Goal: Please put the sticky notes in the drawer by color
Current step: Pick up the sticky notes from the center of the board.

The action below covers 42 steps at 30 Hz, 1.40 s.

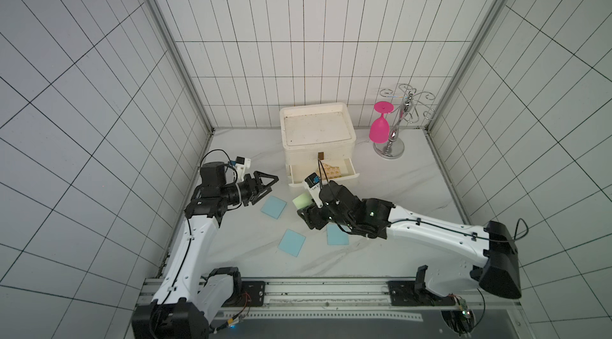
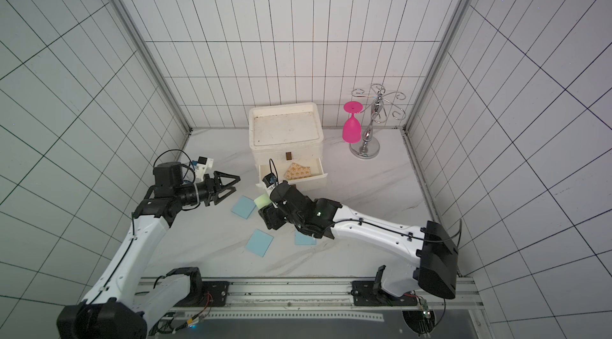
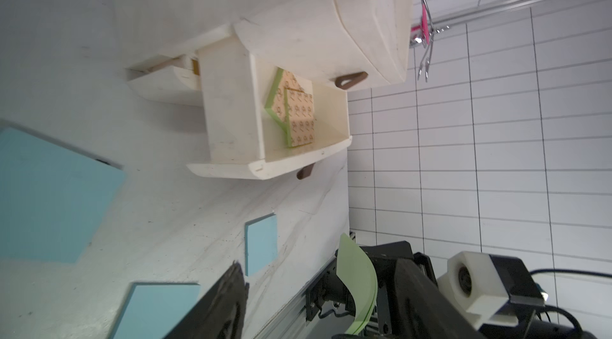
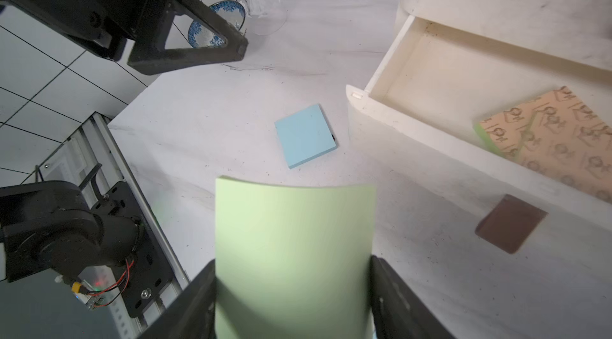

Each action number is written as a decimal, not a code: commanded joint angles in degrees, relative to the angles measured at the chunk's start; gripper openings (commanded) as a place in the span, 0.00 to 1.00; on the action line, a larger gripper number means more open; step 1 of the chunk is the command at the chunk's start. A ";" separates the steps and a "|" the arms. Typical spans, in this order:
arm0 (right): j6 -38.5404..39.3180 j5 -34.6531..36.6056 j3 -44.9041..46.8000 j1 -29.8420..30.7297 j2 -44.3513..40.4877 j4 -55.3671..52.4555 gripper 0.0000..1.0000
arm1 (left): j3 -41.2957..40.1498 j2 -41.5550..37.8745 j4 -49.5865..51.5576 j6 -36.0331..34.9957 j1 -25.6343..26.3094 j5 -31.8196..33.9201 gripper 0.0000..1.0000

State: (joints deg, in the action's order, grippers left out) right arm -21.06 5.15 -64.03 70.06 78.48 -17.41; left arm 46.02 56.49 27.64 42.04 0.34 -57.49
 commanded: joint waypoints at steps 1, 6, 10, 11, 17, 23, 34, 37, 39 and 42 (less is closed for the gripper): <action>-0.13 0.38 2.17 -1.13 -4.02 -2.27 0.70 | 1.59 -1.93 -6.37 4.03 9.39 -0.19 0.71; -0.27 1.42 3.40 -1.96 -8.09 -3.47 0.70 | 2.89 0.66 -10.04 5.31 22.11 7.08 0.67; -0.74 1.75 4.73 -2.39 -10.48 -3.83 0.70 | 4.66 4.04 -11.42 6.94 23.18 6.11 0.61; -0.82 1.83 5.10 -2.47 -11.03 -4.00 0.70 | 4.94 4.44 -12.05 7.47 23.30 6.12 0.60; -1.00 2.06 6.12 -2.82 -12.80 -4.29 0.70 | 5.75 5.60 -15.21 10.05 24.62 6.55 0.46; -0.83 1.79 5.60 -4.18 -12.03 -4.13 0.70 | 4.98 6.44 -16.08 10.75 27.87 7.81 0.42; -1.20 0.69 5.66 -5.24 -12.38 -4.06 0.69 | 4.78 6.70 -17.30 11.36 28.25 7.39 0.10; -1.51 1.09 5.91 -5.36 -12.69 -4.04 0.72 | 4.78 6.75 -17.62 11.55 28.25 7.34 0.05; -1.83 1.09 6.10 -5.54 -13.29 -4.08 0.77 | 4.83 6.79 -17.63 11.48 28.24 7.39 0.01; -2.90 -0.30 6.66 -6.85 -15.15 -4.34 0.84 | 5.20 6.94 -17.68 11.02 27.00 6.71 0.01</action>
State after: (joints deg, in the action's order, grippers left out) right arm -22.96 6.00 -59.27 64.40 65.80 -21.10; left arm 50.19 63.09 11.68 53.56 28.12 -50.02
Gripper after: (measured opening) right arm 0.823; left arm 0.069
